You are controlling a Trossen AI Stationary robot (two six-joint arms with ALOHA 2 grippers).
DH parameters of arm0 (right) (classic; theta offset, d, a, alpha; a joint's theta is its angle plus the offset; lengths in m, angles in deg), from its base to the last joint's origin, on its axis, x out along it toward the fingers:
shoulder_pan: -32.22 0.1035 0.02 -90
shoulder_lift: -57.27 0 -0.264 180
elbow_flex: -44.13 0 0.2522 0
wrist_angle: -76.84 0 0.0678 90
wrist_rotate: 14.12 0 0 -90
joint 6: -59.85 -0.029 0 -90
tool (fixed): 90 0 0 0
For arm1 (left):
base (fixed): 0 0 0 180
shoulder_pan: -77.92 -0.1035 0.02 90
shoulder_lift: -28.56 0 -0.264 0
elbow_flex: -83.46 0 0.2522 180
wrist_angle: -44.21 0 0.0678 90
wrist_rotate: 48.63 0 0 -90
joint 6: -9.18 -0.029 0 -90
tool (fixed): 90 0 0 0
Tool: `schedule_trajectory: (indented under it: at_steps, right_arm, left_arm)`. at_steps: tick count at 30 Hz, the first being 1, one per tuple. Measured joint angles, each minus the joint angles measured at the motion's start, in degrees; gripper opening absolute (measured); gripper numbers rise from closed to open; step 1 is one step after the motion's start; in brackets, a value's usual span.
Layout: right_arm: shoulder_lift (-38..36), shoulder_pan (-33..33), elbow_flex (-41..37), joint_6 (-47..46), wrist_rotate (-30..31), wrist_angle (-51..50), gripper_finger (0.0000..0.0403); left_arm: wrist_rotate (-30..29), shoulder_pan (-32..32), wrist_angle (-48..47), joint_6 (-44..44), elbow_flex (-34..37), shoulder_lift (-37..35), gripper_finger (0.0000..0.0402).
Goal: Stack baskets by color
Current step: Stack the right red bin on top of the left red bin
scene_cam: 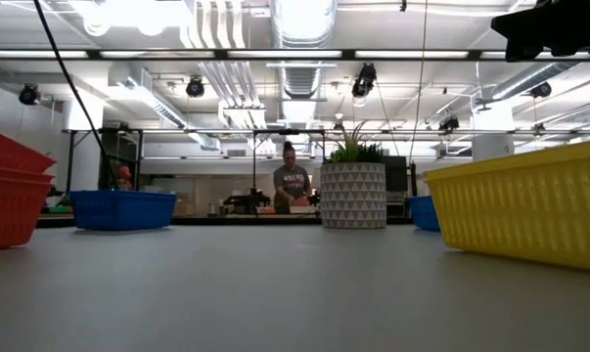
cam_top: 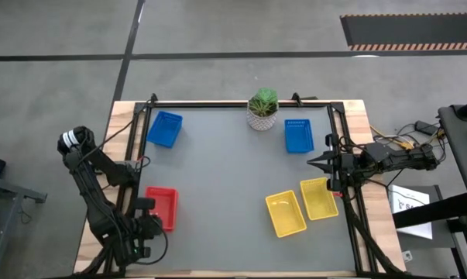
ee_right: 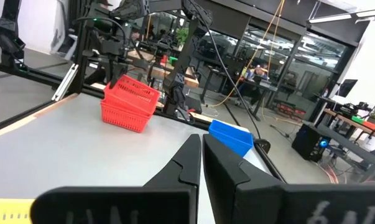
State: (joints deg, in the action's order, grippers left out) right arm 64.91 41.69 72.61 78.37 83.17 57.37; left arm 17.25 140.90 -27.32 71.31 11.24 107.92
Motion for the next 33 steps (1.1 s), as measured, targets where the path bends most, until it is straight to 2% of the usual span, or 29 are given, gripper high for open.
schedule_trajectory:
  at_steps: [5,13,23,27,30,33]
  right_arm:
    - [0.00,0.00,0.00,-0.09,-0.31,0.02,0.0009]
    - [0.00,0.00,0.00,-0.02,-0.35,0.02,0.0009]
    - [0.00,0.00,0.00,-0.08,-0.39,0.02,0.0009]
    - [0.00,0.00,0.00,-0.35,-0.42,0.02,0.0009]
    - [0.00,0.00,0.00,-0.66,-0.42,0.02,0.0009]
    - [0.00,0.00,0.00,-0.66,-0.42,0.02,0.0009]
  left_arm:
    - [0.38,-0.02,-0.20,6.49,0.00,-0.43,0.0018]
    - [1.43,-0.02,-0.28,6.54,-0.16,-0.53,0.0063]
    - [2.86,-0.38,-0.29,6.58,-7.59,-2.10,0.0065]
    - [3.06,-1.30,-8.21,10.47,-9.73,-2.43,0.0057]
    - [6.95,-1.78,-14.65,12.58,-9.55,-2.43,0.0040]
    - [14.57,-1.92,-19.20,12.70,-8.74,-2.47,0.0018]
